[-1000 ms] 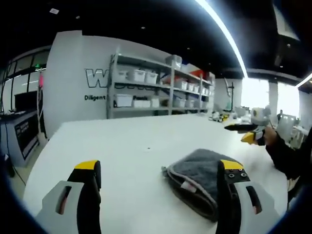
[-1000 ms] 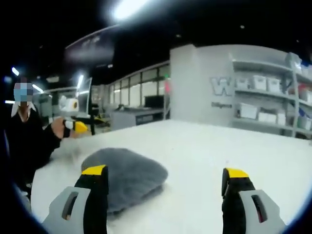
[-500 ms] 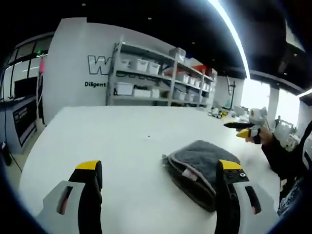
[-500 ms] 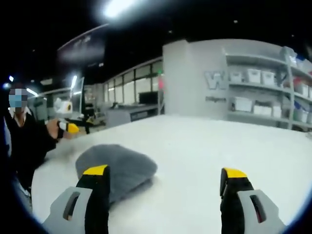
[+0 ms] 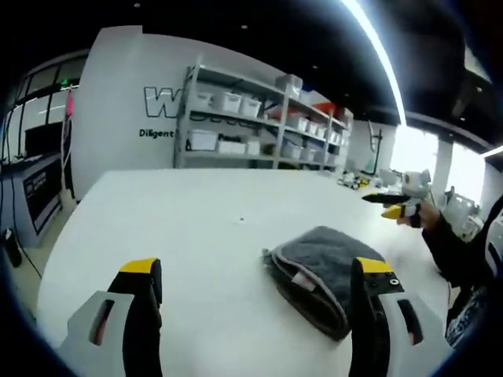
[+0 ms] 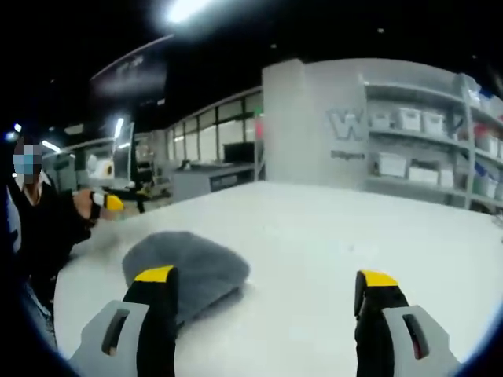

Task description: Open the folded towel by lifting each exposed corner and separating the folded layers until the towel lies flat within the target outline without major curled edges

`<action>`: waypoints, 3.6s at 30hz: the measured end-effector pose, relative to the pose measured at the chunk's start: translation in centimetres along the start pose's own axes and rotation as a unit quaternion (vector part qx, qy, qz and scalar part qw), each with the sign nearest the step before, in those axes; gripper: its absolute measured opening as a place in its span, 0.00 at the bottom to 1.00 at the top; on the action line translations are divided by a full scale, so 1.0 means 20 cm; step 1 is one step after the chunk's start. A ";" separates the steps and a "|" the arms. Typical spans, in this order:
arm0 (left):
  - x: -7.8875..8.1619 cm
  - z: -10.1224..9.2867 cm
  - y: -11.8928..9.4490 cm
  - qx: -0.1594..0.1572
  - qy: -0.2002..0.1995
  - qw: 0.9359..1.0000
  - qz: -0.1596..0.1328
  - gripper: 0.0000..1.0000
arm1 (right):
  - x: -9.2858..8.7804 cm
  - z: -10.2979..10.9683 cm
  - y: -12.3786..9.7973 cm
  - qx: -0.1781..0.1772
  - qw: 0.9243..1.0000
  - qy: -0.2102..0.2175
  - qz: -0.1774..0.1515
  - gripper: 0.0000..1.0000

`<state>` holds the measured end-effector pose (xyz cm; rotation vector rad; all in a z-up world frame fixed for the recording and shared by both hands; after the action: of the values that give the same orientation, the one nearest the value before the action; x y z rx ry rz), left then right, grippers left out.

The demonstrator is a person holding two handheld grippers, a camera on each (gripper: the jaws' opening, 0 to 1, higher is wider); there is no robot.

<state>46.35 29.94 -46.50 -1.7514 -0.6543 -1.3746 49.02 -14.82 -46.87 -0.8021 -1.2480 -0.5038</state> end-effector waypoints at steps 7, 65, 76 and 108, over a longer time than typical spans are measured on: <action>0.01 0.02 0.04 0.005 0.004 1.000 0.012 1.00 | 0.05 0.00 0.01 0.009 1.000 0.004 0.006 1.00; 0.03 -0.02 0.30 -0.065 -0.001 0.996 0.057 0.95 | 0.08 0.00 0.14 0.012 0.999 -0.005 0.037 0.99; 0.02 -0.02 0.34 -0.074 -0.006 0.995 0.063 0.92 | 0.07 0.01 0.19 0.022 0.998 -0.006 0.053 0.96; -0.04 -0.03 0.44 -0.114 -0.037 0.989 0.089 0.84 | 0.03 0.02 0.28 0.043 0.996 0.015 0.078 0.86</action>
<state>52.77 24.65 -49.52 -1.9970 -0.3784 -1.3061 52.97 -10.83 -47.69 -0.8086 -1.1614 -0.3311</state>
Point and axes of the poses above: the point that each gripper's makers call its tool centre point, and the gripper's own axes: y roughly forward along the fingers, z roughly to its left, x roughly out of its top, the point moved 9 cm from there along -y, roughly backward along the fingers, and after that the axes turned 4 degrees about y, right-handed, at the moved point
